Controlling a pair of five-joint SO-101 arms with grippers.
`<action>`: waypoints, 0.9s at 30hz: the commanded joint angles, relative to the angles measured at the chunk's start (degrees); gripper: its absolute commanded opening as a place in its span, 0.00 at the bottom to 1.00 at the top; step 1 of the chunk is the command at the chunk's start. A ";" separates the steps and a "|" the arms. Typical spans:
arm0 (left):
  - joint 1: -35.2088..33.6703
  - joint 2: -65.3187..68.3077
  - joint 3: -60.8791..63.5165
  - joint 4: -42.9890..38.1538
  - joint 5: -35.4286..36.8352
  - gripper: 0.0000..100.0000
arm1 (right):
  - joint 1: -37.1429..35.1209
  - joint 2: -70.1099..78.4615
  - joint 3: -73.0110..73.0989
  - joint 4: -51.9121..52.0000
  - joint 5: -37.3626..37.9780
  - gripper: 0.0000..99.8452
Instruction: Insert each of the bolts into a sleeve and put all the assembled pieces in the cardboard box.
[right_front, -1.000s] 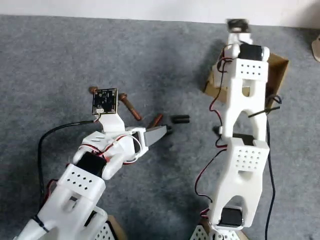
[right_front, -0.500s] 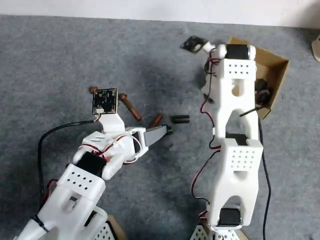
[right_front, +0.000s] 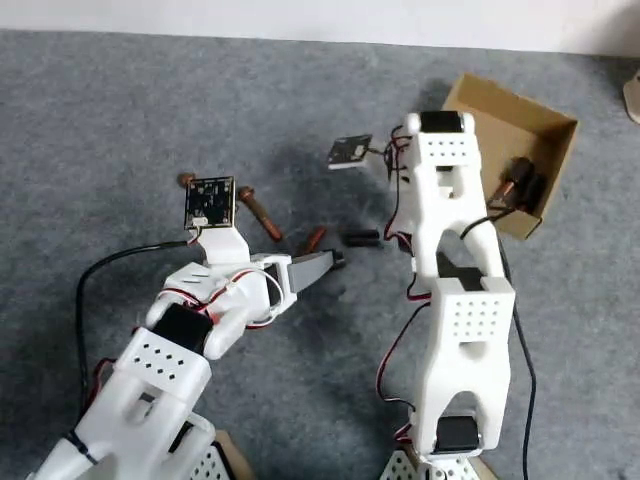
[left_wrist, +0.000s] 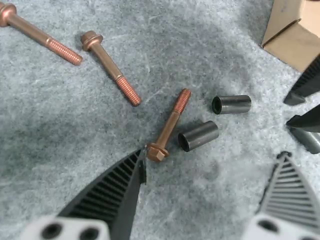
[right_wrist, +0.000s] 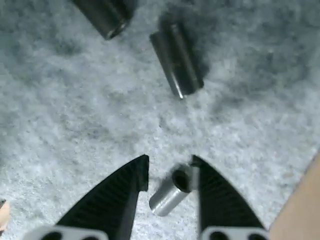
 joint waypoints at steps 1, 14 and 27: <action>-2.51 -1.27 -0.66 0.00 0.18 0.37 | -1.98 -1.71 -0.04 0.75 1.05 0.18; -24.84 -1.27 0.31 -4.04 -5.89 0.37 | -9.71 -1.45 0.04 0.84 2.46 0.18; -51.38 -1.36 4.53 -4.48 -13.36 0.37 | -14.46 -1.27 8.92 -2.24 2.90 0.18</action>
